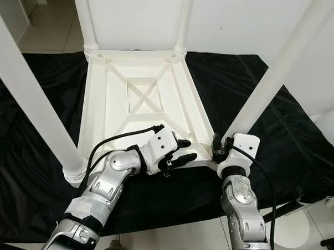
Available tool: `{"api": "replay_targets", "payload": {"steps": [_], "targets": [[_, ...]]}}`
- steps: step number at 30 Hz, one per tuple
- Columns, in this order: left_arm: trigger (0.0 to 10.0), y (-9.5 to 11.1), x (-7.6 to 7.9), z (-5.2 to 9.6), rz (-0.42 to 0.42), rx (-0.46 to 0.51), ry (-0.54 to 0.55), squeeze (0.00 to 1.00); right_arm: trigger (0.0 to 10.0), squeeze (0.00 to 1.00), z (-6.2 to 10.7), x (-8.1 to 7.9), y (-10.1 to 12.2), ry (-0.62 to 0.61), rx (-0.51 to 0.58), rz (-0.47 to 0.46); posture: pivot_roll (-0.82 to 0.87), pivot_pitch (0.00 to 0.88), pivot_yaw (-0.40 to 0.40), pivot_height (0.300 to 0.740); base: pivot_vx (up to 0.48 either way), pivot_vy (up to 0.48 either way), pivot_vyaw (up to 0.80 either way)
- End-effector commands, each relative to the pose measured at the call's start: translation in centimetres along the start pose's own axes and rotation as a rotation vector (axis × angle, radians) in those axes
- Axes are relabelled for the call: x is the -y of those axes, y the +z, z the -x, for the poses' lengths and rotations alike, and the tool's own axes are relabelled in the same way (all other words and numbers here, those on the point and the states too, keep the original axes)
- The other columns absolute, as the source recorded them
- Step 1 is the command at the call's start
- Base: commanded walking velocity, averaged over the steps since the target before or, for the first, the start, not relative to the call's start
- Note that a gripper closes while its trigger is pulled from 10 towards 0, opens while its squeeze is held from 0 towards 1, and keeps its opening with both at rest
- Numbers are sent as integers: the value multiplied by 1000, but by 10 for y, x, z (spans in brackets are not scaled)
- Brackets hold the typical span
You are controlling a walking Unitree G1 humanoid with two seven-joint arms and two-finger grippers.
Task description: Building children table
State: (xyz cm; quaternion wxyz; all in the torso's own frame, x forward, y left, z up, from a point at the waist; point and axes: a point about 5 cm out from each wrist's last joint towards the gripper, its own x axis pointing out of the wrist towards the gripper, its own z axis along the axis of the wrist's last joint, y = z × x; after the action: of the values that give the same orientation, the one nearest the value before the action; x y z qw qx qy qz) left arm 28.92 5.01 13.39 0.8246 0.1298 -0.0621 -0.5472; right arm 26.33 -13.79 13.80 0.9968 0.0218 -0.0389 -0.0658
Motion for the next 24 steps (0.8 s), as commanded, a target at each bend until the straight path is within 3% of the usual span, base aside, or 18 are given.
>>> {"api": "replay_targets", "payload": {"steps": [1,7,11,12,13,16,18,24], "targets": [[10000,5,-2,-2,-26,15,49,0,10000,1000,4,-9,0,3,-5,-71,5,0,-26,740,0,0,0],[10000,5,-2,-1,-28,13,53,0,10000,1000,6,3,1,28,-8,-51,7,0,-33,740,0,0,0],[10000,5,-1,-2,-22,12,53,0,10000,1000,9,11,2,137,0,-21,8,0,-37,740,0,0,0],[10000,5,-1,-1,-28,10,51,0,10000,0,10,18,1,195,0,15,5,0,-39,740,0,0,0],[10000,5,1,-1,-30,9,40,0,10000,0,11,24,-1,274,-3,58,4,0,-38,740,0,0,0],[10000,5,2,-1,-33,8,31,0,10000,0,11,29,-2,324,-7,83,4,0,-38,740,0,0,0],[10000,5,3,0,-38,8,22,0,10000,0,7,42,-2,406,-9,141,6,0,-36,740,0,0,0],[10000,6,3,-3,-49,12,15,0,10000,0,-10,50,2,510,-7,210,4,0,-29,740,0,0,0]]}}
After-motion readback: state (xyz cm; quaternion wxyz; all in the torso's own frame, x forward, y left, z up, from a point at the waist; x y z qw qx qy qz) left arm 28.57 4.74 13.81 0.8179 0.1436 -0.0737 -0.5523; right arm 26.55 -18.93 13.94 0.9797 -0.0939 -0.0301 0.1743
